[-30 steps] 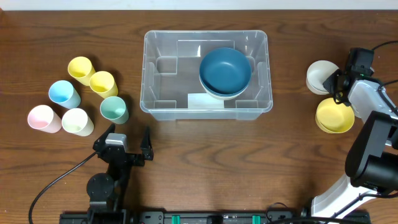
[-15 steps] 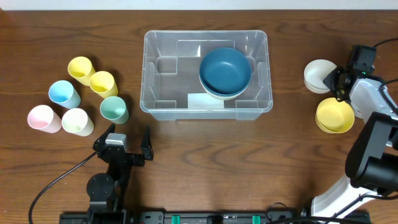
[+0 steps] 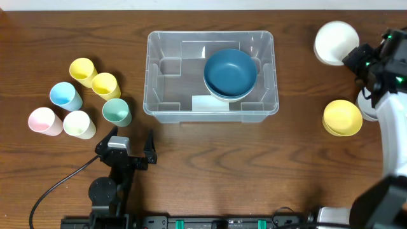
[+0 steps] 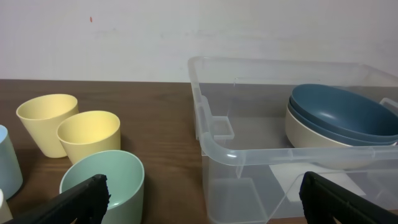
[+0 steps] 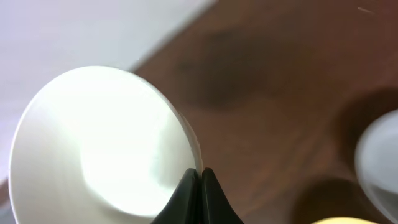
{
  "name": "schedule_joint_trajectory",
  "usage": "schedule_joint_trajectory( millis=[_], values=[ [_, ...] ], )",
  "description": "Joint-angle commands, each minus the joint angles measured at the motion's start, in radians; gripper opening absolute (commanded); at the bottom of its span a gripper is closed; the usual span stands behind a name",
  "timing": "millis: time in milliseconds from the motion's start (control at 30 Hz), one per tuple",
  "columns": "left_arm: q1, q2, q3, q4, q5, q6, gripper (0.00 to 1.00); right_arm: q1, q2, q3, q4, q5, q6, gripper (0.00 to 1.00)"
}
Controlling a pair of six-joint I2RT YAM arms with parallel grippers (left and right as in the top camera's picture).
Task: Pack container
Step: 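Carry the cream-white bowl into the bin and set it down front-left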
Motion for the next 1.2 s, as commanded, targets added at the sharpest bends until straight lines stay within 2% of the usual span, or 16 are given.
schedule_joint_trajectory(
  millis=[0, 133, 300, 567, 767, 967, 1167],
  values=[
    [0.004, -0.006, -0.018, -0.033, 0.014, 0.017, 0.98, 0.036, -0.066, 0.023, 0.000, -0.194, 0.013, 0.01],
    [0.004, -0.006, -0.018, -0.033, 0.014, 0.017, 0.98, 0.123, -0.093, 0.023, -0.002, -0.260, 0.019, 0.01],
    [0.004, -0.006, -0.018, -0.033, 0.014, 0.017, 0.98, 0.294, -0.091, 0.023, -0.011, -0.245, 0.018, 0.01],
    [0.004, -0.006, -0.018, -0.033, 0.014, 0.017, 0.98, 0.589, -0.069, 0.023, 0.000, -0.084, 0.015, 0.02],
    [0.004, -0.006, -0.018, -0.033, 0.014, 0.017, 0.98, 0.774, 0.036, 0.023, 0.015, 0.036, -0.004, 0.04],
    [0.004, -0.006, -0.018, -0.033, 0.014, 0.017, 0.98, 0.844, 0.160, 0.023, 0.062, 0.046, -0.004, 0.03],
    [0.004, -0.006, -0.018, -0.033, 0.014, 0.017, 0.98, 0.851, 0.253, 0.023, 0.089, 0.046, -0.005, 0.02]
  ],
)
